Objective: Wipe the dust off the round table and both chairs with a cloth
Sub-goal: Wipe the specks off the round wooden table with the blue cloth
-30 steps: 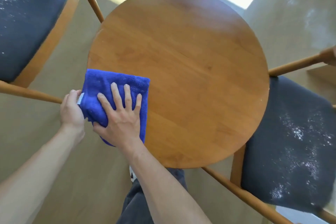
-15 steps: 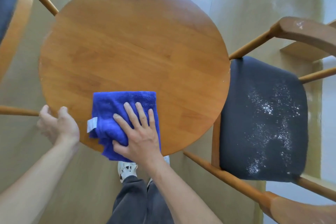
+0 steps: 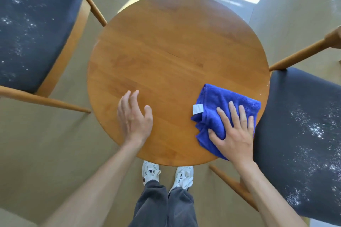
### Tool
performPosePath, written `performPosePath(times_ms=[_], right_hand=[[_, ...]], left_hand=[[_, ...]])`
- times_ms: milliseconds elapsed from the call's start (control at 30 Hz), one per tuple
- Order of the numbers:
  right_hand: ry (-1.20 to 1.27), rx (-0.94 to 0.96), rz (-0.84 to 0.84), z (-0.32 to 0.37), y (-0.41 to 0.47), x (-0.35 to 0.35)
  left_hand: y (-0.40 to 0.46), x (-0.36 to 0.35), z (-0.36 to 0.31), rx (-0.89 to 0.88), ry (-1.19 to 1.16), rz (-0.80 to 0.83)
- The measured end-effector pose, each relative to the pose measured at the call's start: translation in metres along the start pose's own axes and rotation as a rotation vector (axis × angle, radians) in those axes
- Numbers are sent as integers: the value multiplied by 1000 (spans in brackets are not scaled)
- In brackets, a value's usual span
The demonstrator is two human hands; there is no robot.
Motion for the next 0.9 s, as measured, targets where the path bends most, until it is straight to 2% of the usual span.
performPosePath(times_ms=[167, 467, 700, 900], right_hand=[[3, -174, 42, -41, 17, 4], [178, -543, 198, -94, 57, -13], [121, -664, 177, -106, 108, -18], [-11, -673, 169, -95, 127, -28]], left_hand=[[-9, -21, -26, -132, 44, 66], [-18, -44, -50, -296, 112, 142], [-5, -38, -51, -297, 61, 131], [22, -23, -24, -240, -1, 99]])
Point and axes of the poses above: each hand's wrist, its own y-axis towards the middle knuckle, its own x-axis out of the back of the hand, z = x × y, the point moved 9 cm from there along y, towards the middle knuckle
